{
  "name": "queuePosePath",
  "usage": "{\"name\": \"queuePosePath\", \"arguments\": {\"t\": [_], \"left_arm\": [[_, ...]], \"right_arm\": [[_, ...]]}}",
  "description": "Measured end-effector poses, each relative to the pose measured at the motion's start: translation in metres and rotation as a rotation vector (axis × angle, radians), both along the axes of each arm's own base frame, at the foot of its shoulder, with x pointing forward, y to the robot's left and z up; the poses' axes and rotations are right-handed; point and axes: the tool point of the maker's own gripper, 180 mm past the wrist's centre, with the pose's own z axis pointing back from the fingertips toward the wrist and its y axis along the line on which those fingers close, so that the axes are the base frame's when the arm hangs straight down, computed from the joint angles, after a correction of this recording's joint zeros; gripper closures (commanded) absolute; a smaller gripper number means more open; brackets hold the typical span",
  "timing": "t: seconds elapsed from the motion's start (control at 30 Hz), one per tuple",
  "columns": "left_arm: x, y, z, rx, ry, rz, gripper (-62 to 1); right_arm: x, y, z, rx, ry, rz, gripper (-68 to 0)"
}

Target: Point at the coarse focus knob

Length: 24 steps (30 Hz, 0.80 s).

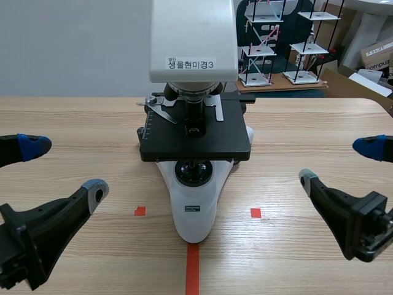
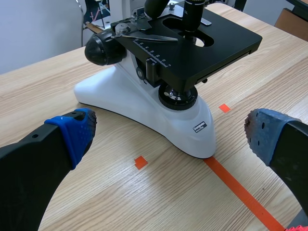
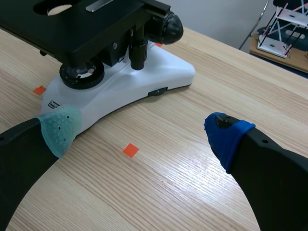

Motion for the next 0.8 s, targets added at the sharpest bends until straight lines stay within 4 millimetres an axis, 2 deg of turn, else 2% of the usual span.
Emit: {"name": "queuePosePath", "arguments": {"t": [0.8], "left_arm": [[0.0, 0.0, -0.0001, 0.001, 0.0, 0.0, -62.3]], "right_arm": [[-0.0005, -0.0007, -0.0032, -0.009, 0.016, -0.002, -56.0]]}}
